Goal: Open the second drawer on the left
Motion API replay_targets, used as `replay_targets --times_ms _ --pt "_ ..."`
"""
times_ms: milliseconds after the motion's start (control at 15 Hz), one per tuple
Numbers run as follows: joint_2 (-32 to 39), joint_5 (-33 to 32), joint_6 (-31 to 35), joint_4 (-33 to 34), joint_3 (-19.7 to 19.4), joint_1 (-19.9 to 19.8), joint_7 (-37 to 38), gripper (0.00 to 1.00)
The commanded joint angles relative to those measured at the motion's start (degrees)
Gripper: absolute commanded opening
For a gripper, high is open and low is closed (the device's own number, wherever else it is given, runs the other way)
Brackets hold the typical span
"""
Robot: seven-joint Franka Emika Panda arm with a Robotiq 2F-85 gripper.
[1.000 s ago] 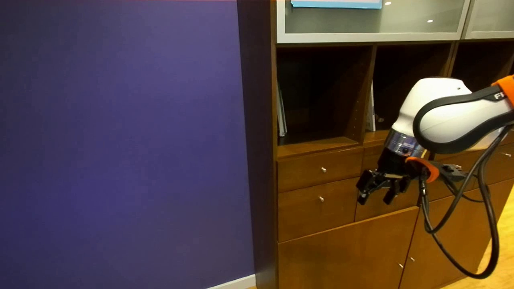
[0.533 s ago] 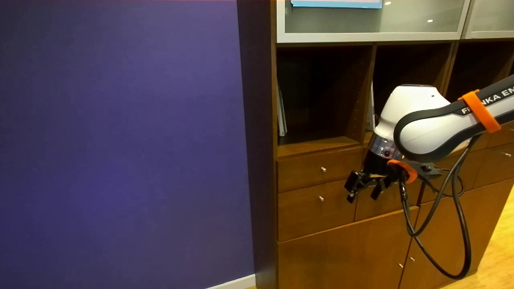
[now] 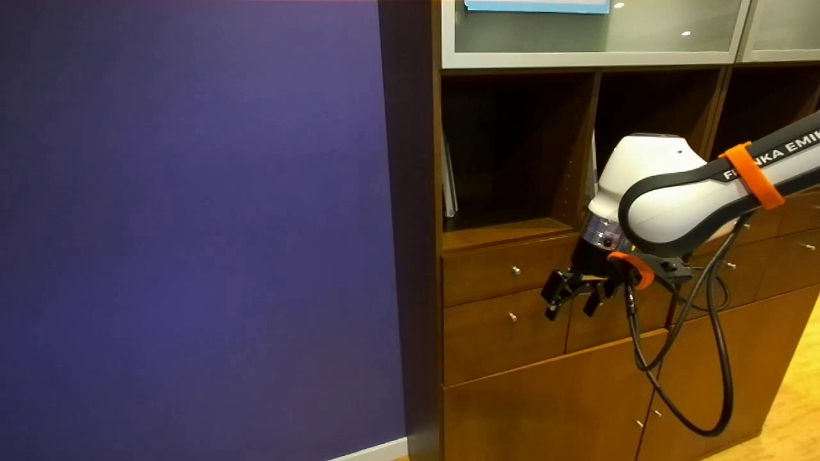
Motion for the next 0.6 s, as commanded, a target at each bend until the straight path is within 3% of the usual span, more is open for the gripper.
replay_targets --times_ms 0,267,533 --pt "6.7 -5.3 0.0 6.9 1.1 0.2 6.8 1.00" --pt "12.8 -15.6 0.0 11.6 0.2 1.2 16.3 1.00" --pt "18.2 -21.0 1.7 15.2 -1.6 3.8 21.1 1.00"
